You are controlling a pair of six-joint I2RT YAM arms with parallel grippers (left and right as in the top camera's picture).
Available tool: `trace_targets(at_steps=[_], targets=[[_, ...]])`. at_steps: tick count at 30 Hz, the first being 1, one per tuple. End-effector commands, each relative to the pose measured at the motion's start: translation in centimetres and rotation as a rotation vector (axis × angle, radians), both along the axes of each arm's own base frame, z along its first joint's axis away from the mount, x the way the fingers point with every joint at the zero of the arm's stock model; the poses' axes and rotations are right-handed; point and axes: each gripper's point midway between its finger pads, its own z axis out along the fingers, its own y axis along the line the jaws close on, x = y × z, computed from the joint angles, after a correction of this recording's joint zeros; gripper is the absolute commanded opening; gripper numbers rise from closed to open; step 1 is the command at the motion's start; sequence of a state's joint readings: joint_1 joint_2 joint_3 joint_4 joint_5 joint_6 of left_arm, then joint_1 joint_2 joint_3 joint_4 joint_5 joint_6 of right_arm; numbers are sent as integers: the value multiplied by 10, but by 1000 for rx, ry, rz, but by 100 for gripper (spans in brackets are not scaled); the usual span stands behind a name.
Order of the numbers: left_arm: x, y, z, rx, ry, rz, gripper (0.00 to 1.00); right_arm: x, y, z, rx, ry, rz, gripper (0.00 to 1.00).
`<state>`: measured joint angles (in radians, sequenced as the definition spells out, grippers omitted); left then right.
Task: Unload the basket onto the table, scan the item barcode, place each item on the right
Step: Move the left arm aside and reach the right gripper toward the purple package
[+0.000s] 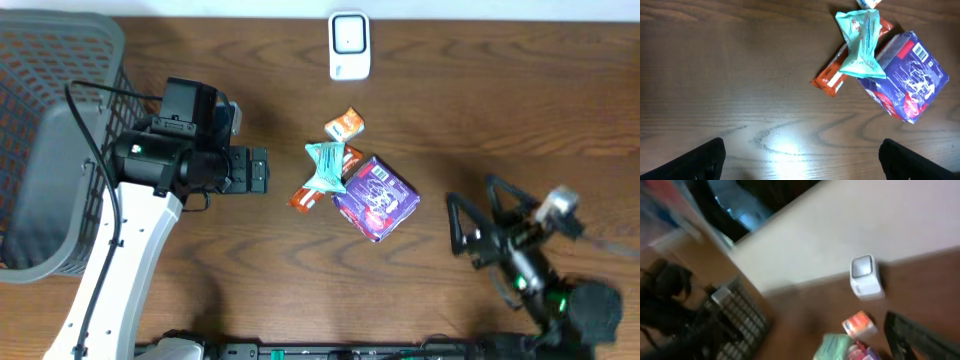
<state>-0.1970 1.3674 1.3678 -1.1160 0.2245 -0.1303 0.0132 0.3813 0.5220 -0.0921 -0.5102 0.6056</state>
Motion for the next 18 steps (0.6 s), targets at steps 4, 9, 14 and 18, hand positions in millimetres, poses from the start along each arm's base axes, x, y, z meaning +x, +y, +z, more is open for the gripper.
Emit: trace_targets(at_steps=[4,9,14,18], targets=[[0,3,-3,13,7,10,98,37,2,-20,-315,364,81,99],[0,3,-3,13,7,10,98,49,22,-61,-233,782,276,99],[0,3,-3,13,7,10,98,61,33,-98,-161,943,363,84],[0,3,-3,13,7,10,98,55,34,-140,-156,1141,391,75]])
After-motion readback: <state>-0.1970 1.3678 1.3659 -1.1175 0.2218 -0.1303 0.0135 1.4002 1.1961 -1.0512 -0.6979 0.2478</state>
